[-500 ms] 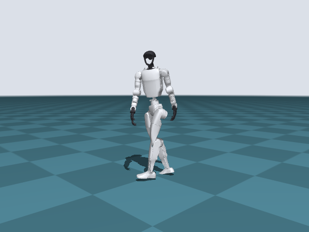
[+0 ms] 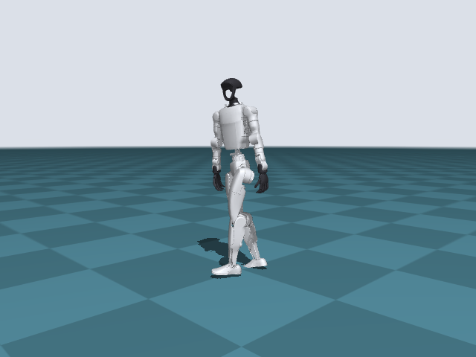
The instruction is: In place motions
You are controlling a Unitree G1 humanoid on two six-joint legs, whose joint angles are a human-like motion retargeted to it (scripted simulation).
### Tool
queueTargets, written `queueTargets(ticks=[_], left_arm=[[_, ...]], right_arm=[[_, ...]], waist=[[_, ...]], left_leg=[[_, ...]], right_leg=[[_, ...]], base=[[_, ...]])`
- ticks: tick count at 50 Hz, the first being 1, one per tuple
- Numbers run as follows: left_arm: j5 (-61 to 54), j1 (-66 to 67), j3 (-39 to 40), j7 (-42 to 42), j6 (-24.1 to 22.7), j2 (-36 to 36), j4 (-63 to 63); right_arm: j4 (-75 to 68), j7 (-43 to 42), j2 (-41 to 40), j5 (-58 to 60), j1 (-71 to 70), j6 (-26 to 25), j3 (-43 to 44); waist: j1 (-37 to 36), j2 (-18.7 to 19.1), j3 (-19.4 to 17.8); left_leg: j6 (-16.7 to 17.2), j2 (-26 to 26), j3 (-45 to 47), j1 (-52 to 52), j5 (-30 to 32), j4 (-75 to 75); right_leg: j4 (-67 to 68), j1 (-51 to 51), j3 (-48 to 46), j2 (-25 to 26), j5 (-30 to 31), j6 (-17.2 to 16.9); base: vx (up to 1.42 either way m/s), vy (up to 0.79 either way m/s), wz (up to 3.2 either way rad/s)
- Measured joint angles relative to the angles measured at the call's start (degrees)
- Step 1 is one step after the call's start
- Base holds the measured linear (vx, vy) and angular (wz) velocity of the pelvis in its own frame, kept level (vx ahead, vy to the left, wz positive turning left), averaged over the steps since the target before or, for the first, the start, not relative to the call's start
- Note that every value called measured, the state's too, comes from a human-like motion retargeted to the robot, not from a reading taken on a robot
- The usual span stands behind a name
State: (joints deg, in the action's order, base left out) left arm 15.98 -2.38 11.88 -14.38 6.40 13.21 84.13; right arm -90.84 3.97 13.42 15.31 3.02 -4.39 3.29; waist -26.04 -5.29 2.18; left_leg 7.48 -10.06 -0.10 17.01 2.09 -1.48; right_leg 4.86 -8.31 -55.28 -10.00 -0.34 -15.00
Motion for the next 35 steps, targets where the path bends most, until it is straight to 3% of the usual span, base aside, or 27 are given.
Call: queueTargets(ticks=[11,18,23,27,35], left_arm=[[5.97,-0.15,-7.28,-3.22,-3.83,-1.81,-9.94],[9.92,-0.22,-11.6,-2.29,-3.48,-2.68,-2.07],[9.98,0.05,-11.82,6.13,-1.61,-2.86,4.88],[7.46,1.34,-9.52,11.73,-1.67,-3.29,7.33],[7.85,0.73,-8.36,7.9,-0.88,-2.51,7.58]], right_arm=[[-2.57,1.16,-2.84,-0.44,5.23,1.31,-1.32],[1.56,3.49,-4.92,4.09,4.61,1.45,-6.0],[7.52,4.26,-5.6,7.7,2.55,0.7,-8.83],[11.59,4.9,-5.69,7.74,1.16,1.19,-10.35],[14.6,3.74,-5.64,4.66,-1.06,2.3,-9.49]], waist=[[2.1,0.04,0.41],[1.0,0.04,0.29],[5.81,0.98,1.68],[0.56,0.01,0.82],[-1.21,0.15,0.72]], left_leg=[[-1.64,-0.19,-0.45,-0.65,-0.91,-0.54],[-2.06,-0.57,-0.6,-1.5,-1.46,-0.81],[-3.33,-2.44,-6.32,-4.45,-1.07,1.88],[-2.0,-0.72,-0.8,-2.52,-1.34,-0.21],[-1.03,-0.45,-1.27,-2.21,-0.57,-0.21]], right_leg=[[-0.07,-0.54,0.13,-0.51,0.68,0.0],[-0.07,-1.49,-0.01,-0.76,0.75,0.0],[-0.47,-2.32,-5.53,1.38,0.41,0.0],[-0.17,-2.11,-0.95,-0.32,0.68,0.0],[-0.1,-2.38,-1.89,0.15,0.45,0.0]], base=[[0.03,0.0,-0.13],[0.0,0.0,0.0],[-0.02,-0.03,0.75],[0.01,0.0,-0.66],[-0.04,-0.01,0.1]])
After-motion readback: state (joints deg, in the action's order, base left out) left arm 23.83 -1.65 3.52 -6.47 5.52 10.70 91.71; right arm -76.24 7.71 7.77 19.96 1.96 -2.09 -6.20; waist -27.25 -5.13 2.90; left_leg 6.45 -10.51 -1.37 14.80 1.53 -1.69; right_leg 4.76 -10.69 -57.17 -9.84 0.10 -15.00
